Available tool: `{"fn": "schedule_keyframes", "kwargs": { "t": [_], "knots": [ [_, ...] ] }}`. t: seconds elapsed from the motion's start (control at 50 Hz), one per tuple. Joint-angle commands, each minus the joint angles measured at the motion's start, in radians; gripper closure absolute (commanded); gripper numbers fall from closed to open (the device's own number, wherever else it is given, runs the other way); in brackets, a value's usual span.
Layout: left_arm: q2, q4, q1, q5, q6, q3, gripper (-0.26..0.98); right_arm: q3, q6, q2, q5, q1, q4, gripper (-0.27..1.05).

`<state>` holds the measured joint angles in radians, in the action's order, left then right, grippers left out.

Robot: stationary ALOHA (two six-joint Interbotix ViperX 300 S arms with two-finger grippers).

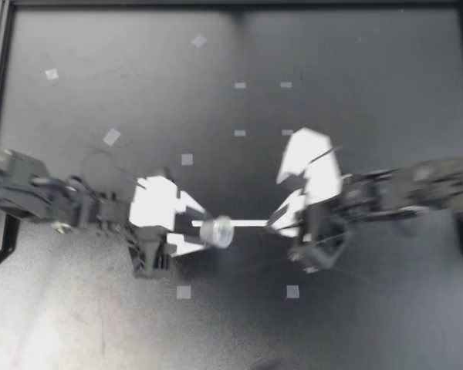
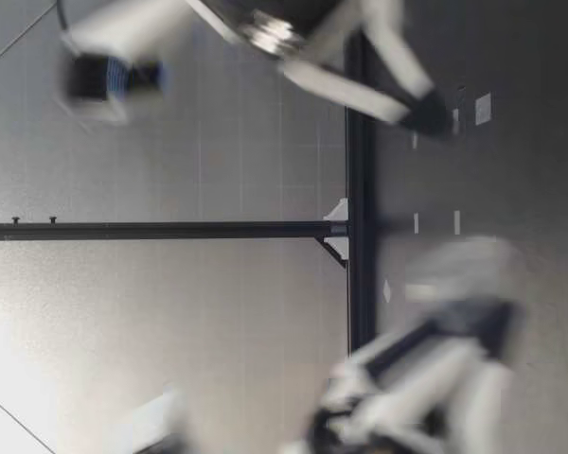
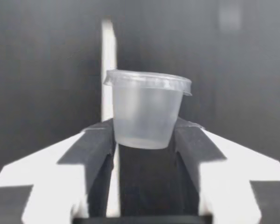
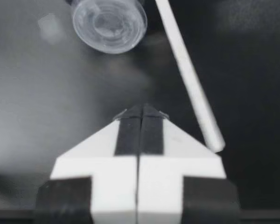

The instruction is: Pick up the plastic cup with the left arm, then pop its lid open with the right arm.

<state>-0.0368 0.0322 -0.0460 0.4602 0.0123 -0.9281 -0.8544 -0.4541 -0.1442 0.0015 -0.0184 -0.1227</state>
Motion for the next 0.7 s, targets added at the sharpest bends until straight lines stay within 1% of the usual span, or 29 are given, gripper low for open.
{"fn": "schedule_keyframes", "kwargs": {
  "t": [0.0,0.02,0.04,0.1,0.12,0.18,0.2,0.28,0.34,0.38,0.42,0.52,0.68],
  "knots": [
    [0.086,0.008,0.015,0.123,0.015,-0.017,0.63,-0.08,-0.074,-0.126,-0.132,0.006,-0.029,0.82],
    [0.098,0.009,0.017,0.173,0.02,-0.031,0.63,-0.104,-0.101,-0.146,-0.184,0.002,-0.032,0.81],
    [0.106,0.012,0.018,0.209,0.021,-0.038,0.63,-0.141,-0.146,-0.17,-0.273,-0.006,-0.034,0.78],
    [0.121,0.025,0.02,0.305,0.028,-0.061,0.63,-0.21,-0.245,-0.201,-0.482,-0.015,-0.034,0.7],
    [0.123,0.031,0.02,0.345,0.028,-0.071,0.63,-0.239,-0.302,-0.204,-0.577,-0.018,-0.034,0.65],
    [0.126,0.043,0.02,0.419,0.034,-0.086,0.63,-0.287,-0.416,-0.189,-0.75,-0.018,-0.031,0.51],
    [0.126,0.044,0.02,0.448,0.035,-0.092,0.63,-0.301,-0.469,-0.173,-0.818,-0.018,-0.029,0.44],
    [0.124,0.046,0.02,0.523,0.048,-0.098,0.63,-0.301,-0.597,-0.1,-0.945,-0.018,-0.028,0.19],
    [0.12,0.048,0.02,0.565,0.064,-0.092,0.63,-0.267,-0.653,-0.037,-0.989,-0.018,-0.017,0.08],
    [0.114,0.048,0.02,0.58,0.08,-0.083,0.63,-0.227,-0.683,0.018,-1.02,-0.018,0.008,0.08],
    [0.106,0.048,0.02,0.583,0.092,-0.074,0.63,-0.184,-0.706,0.067,-1.045,-0.017,0.032,0.11],
    [0.081,0.048,0.02,0.583,0.104,-0.054,0.63,-0.112,-0.729,0.147,-1.106,-0.005,0.066,0.14],
    [0.063,0.048,0.02,0.583,0.104,-0.049,0.63,-0.041,-0.733,0.189,-1.141,-0.002,0.091,0.14]
  ]
}}
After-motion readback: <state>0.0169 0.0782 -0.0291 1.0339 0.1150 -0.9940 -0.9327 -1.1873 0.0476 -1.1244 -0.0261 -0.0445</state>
